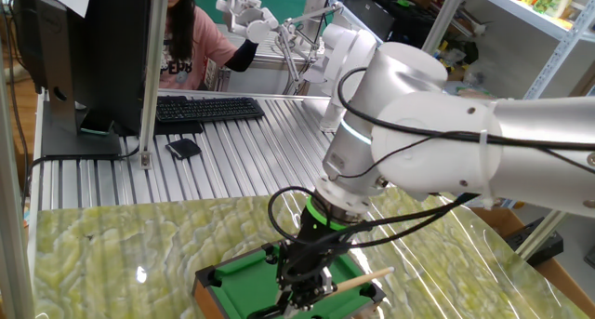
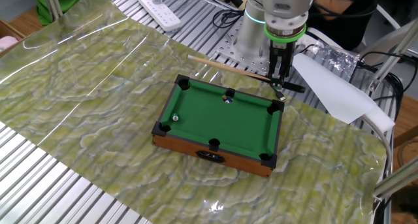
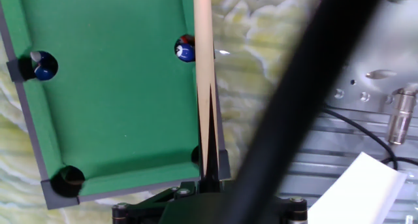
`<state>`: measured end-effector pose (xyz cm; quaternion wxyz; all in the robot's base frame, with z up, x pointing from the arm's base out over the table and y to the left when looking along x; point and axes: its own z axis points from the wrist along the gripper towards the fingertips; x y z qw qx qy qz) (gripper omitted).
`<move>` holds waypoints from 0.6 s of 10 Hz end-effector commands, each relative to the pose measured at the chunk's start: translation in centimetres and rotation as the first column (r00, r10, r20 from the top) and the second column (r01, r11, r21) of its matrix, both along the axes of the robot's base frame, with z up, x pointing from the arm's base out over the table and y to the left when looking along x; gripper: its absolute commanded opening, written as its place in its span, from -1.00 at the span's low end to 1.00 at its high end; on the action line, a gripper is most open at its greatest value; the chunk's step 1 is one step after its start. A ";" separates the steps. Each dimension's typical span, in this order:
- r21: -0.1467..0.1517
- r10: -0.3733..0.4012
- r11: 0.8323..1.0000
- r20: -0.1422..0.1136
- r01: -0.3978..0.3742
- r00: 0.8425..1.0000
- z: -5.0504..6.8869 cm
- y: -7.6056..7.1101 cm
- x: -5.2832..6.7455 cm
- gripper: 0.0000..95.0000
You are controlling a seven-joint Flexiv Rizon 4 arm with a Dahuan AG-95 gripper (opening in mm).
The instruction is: Hit the pool ball
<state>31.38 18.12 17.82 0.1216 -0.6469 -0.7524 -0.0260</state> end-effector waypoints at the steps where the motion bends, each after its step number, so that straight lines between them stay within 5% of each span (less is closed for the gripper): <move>1: -0.003 0.002 1.000 0.003 -0.002 1.000 -0.1 -0.1 0.1 -1.00; 6: -0.036 0.010 0.999 0.015 -0.010 1.000 -0.9 -0.2 0.6 -1.00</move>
